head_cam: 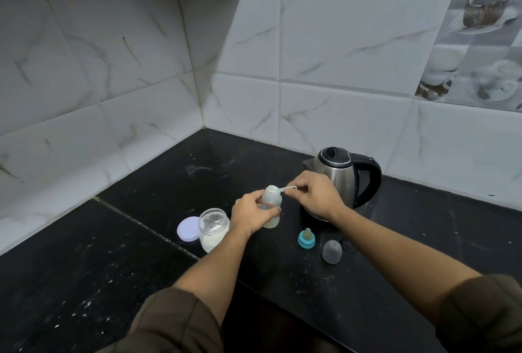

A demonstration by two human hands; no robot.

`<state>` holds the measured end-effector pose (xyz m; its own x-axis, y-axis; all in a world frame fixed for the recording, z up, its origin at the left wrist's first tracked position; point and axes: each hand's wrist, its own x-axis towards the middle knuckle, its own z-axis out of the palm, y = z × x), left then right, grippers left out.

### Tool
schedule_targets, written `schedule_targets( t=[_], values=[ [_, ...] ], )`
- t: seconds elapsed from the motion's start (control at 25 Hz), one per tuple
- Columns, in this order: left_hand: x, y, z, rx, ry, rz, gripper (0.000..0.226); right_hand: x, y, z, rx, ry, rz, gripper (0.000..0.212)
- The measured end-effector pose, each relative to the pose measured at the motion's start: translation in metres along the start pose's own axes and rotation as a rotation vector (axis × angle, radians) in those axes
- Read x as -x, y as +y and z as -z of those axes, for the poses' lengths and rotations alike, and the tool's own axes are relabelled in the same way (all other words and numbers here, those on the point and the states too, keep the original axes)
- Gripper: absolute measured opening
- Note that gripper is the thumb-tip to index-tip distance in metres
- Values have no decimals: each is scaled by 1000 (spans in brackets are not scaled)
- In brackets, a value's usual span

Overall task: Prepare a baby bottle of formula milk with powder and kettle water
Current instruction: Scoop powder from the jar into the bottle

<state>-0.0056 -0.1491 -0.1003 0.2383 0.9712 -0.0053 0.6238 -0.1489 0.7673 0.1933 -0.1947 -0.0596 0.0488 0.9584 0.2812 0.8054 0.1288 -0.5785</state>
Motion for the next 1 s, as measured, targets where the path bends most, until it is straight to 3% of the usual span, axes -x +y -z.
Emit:
schedule_targets(
  t=[0.2, 0.48, 0.8, 1.0],
  values=[
    [-5, 0, 1, 13, -8, -25, 63, 6, 1, 3, 176, 145, 273, 14],
    [-14, -4, 1, 41, 9, -42, 58, 4, 6, -1, 237, 218, 383, 14],
    [-23, -14, 4, 61, 12, -20, 60, -2, 5, -8, 258, 227, 423, 14],
    [-23, -23, -1, 74, -19, 25, 61, -13, 0, -8, 23, 239, 256, 6]
  ],
)
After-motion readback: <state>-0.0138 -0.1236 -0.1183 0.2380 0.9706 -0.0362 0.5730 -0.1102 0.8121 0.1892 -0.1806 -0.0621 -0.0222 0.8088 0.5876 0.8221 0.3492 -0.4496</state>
